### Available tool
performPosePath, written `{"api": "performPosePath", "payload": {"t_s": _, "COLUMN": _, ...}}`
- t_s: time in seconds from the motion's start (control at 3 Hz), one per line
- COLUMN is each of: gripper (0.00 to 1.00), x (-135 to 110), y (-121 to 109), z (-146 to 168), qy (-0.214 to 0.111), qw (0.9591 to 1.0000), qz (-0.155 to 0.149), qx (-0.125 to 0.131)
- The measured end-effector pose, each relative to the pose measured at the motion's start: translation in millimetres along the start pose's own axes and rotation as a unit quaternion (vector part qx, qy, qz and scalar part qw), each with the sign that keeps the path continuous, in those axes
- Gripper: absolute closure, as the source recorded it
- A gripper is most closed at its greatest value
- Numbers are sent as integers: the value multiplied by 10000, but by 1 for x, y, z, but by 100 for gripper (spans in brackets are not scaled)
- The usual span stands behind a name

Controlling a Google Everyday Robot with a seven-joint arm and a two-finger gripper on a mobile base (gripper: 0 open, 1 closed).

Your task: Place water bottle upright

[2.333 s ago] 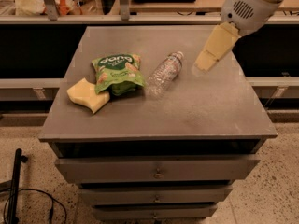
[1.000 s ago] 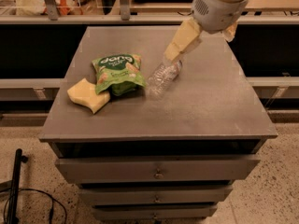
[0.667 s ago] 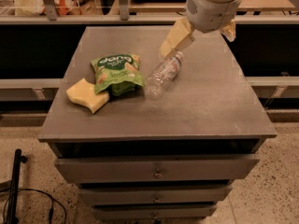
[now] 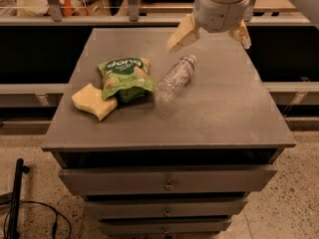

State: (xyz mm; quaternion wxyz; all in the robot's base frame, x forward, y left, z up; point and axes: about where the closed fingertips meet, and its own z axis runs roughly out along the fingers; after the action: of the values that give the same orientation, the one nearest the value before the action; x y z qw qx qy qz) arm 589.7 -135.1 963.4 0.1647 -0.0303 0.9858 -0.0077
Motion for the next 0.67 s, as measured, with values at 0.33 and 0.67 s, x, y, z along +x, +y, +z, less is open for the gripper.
{"api": "performPosePath", "payload": {"t_s": 0.33, "gripper": 0, "x": -21, "y": 15, "z": 23, "qy": 15, "qw": 9991, "qz": 404, "qx": 109}}
{"api": "performPosePath", "payload": {"t_s": 0.67, "gripper": 0, "x": -36, "y": 26, "z": 53, "qy": 173, "qw": 9966, "qz": 759, "qx": 258}}
